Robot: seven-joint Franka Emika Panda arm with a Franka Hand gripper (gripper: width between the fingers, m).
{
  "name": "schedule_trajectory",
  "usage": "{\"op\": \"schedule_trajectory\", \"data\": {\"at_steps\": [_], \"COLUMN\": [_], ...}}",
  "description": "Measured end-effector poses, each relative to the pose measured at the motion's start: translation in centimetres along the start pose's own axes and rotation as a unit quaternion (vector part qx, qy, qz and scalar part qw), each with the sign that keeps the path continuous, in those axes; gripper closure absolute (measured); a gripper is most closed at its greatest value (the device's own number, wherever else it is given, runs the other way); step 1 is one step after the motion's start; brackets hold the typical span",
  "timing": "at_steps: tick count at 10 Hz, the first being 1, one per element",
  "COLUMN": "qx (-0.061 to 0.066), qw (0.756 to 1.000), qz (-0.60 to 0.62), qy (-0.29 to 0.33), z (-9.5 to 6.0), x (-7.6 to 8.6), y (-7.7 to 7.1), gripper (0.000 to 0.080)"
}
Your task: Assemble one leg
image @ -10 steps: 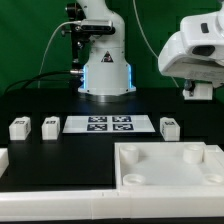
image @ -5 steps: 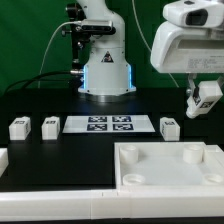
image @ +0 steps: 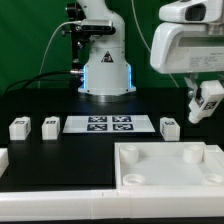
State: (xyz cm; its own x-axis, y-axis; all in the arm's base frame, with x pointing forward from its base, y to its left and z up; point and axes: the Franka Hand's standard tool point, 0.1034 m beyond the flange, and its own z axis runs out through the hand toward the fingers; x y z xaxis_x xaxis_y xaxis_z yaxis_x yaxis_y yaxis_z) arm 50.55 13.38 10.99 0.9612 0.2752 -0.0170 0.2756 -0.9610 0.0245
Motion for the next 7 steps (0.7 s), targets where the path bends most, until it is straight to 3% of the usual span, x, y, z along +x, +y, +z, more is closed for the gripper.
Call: {"op": "schedule_trajectory", "data": {"at_steps": [1, 3, 5, 7], "qx": [0.001, 0.004, 0.005, 0.005], "qw": [1.0, 1.0, 1.0, 0.999], "qz": [-0.007, -0.019, -0.021, -0.021], "qy": [0.002, 0.006, 0.01, 0.038], "z": [0.4, 0.1, -0.6, -0.3], "x": [0.4, 2.8, 5.0, 5.2], "y": [1.3, 2.5, 2.7, 2.6], "gripper": [0.0506, 0.0506, 0.0506, 0.0506]}}
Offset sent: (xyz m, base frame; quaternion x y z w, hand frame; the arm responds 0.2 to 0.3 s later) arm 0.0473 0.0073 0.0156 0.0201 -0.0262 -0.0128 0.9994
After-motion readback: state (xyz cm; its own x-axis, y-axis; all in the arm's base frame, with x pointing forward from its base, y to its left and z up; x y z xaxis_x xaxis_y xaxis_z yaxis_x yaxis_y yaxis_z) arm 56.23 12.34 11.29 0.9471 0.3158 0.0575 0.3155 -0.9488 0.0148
